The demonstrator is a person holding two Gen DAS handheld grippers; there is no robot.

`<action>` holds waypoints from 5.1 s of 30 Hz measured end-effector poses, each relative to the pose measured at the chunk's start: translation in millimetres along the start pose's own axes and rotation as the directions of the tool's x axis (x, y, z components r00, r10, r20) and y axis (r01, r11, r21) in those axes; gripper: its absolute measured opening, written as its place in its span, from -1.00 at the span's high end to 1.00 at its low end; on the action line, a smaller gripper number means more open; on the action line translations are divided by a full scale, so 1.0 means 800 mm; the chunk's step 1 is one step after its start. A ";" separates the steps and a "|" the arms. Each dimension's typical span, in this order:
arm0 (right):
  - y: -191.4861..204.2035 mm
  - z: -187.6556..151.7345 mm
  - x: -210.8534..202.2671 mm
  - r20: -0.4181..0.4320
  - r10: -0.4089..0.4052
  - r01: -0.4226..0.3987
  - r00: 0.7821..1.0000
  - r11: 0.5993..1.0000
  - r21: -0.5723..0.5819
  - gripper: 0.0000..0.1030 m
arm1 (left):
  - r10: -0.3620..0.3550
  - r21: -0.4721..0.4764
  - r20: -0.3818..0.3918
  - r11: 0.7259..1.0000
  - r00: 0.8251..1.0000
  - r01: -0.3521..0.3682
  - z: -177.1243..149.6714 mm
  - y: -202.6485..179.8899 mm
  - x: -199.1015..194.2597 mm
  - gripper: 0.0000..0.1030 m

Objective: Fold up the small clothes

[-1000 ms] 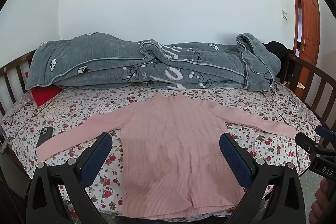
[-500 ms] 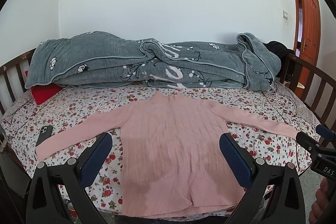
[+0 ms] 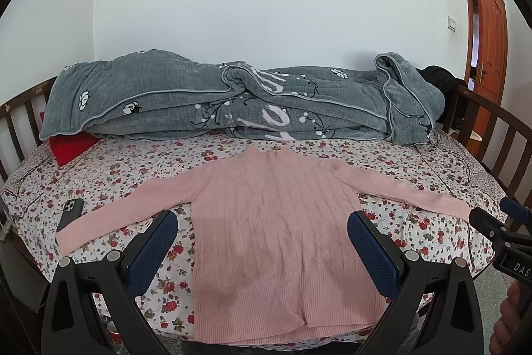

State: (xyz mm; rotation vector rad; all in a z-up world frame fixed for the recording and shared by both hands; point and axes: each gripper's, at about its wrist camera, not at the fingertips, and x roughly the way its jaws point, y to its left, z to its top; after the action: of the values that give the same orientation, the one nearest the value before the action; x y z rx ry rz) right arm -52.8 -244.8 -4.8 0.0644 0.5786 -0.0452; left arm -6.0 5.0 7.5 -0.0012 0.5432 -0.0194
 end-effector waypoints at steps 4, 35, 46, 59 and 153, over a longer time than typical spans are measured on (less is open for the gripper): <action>0.000 0.000 -0.001 0.002 0.002 -0.002 1.000 1.000 0.001 -0.91 | -0.001 0.000 0.000 1.000 1.000 0.001 0.001 0.001 0.000 -1.00; 0.003 0.000 -0.003 0.001 0.008 -0.008 1.000 1.000 0.005 -0.91 | -0.008 -0.004 0.001 1.000 1.000 0.008 0.000 0.000 -0.001 -1.00; 0.020 -0.005 0.014 -0.026 0.046 -0.047 0.999 0.999 -0.019 -0.91 | -0.077 -0.115 -0.033 0.991 0.996 0.073 -0.016 0.041 0.033 -1.00; 0.072 -0.050 0.099 -0.032 0.009 -0.013 0.999 0.994 -0.106 -0.91 | -0.071 -0.398 -0.056 0.916 0.996 0.043 -0.106 0.235 0.139 -0.89; 0.010 0.033 0.448 -0.259 0.129 -0.117 0.957 0.991 0.063 -0.21 | -0.192 -0.439 -0.260 0.897 0.946 0.062 -0.021 0.239 0.443 -0.44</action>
State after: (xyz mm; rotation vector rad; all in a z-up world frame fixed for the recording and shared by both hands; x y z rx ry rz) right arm 261.7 -247.2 -178.8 0.1539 0.8377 0.0721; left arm 291.9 189.6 -191.3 -0.4710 0.8419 -0.0302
